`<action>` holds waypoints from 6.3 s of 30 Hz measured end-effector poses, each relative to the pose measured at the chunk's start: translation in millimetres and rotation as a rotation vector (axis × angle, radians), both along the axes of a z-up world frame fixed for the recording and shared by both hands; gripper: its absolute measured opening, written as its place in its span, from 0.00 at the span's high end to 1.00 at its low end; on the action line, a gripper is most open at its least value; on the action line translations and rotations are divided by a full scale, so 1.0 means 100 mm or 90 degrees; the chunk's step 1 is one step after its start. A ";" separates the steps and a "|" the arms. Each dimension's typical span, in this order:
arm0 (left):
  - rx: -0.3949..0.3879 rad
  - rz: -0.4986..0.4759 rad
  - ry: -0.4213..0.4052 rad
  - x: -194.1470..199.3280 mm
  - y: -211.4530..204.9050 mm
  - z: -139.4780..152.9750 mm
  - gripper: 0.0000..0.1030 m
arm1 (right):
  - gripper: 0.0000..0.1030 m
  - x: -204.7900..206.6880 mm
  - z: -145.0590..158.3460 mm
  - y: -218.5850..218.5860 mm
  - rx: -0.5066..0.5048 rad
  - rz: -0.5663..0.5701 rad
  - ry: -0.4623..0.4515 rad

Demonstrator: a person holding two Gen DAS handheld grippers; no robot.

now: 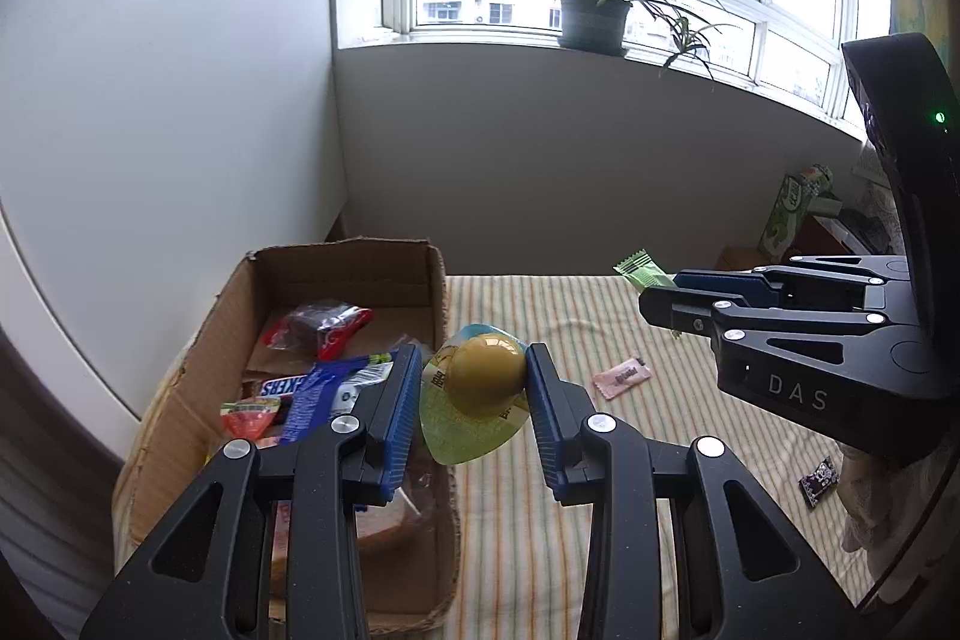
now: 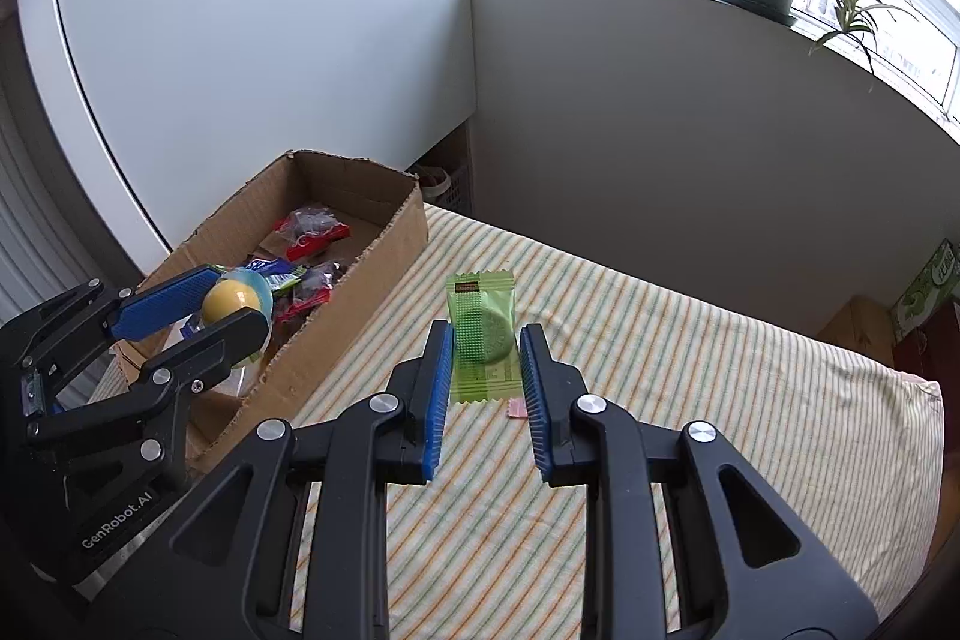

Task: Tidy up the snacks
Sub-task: 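Carry the yellow candy and green packet into the box and open both grippers, then move both open grippers over the clear green candy and Snickers bar, then grasp the clear green candy with the left gripper while the right grasps the Snickers bar, then carry the green candy and Snickers bar into the box and open both grippers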

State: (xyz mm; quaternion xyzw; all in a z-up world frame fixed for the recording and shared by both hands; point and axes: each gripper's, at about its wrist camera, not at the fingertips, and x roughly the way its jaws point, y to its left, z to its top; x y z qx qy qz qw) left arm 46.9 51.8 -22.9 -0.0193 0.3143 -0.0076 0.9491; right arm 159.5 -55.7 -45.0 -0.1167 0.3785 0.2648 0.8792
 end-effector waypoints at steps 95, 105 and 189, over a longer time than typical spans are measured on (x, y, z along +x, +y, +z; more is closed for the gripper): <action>0.037 -0.237 0.170 -0.89 -0.86 -0.93 0.52 | 0.40 -1.15 -1.01 -0.64 -0.141 0.159 0.101; 0.018 -0.225 0.163 -0.79 -0.75 -0.92 0.78 | 0.55 -1.07 -1.04 -0.48 -0.127 0.167 0.115; -0.067 0.015 0.050 0.30 0.94 -0.16 0.85 | 0.73 0.13 -0.29 1.09 0.012 0.150 0.024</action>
